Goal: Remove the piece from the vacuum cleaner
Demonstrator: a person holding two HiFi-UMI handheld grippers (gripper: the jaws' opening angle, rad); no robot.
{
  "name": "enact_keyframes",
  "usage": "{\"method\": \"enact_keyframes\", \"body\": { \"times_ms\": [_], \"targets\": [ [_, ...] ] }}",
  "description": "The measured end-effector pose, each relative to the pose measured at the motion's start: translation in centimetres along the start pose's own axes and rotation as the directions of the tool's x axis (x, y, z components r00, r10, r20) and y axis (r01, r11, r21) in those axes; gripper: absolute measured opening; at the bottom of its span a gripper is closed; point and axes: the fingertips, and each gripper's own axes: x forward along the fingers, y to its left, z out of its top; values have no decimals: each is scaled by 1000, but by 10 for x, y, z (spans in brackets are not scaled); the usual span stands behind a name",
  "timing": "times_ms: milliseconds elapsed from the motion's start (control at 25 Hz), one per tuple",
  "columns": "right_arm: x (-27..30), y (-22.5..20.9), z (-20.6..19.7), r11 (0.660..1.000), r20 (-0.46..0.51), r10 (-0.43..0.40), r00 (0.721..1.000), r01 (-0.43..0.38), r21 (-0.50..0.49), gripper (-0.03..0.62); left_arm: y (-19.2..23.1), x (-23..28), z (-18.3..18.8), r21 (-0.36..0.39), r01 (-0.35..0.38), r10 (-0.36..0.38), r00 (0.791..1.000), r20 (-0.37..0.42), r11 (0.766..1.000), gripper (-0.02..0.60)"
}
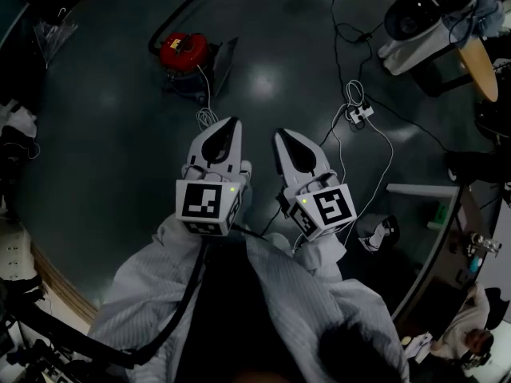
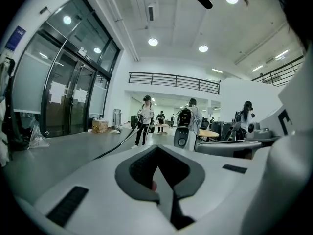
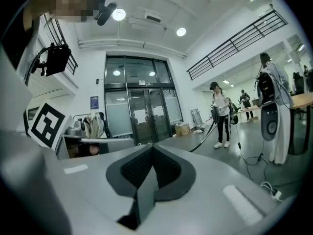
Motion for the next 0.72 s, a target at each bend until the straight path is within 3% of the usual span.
{"method": "enact_keyframes", "body": {
  "times_ms": [280,520,720],
  "targets": [
    [123,-80,60,997,15,52,999,-51,-52,2,62,119,65,25,-39,37,997,69,999,5],
    [220,-144,70,992,-30,122,992,-123,-41,2,124,198,75,3,-155,155,987,47,988,5],
    [320,-195,75,962,-88,262,961,-267,-48,2,176,279,85,-21,-290,290,956,45,957,5]
  ]
}}
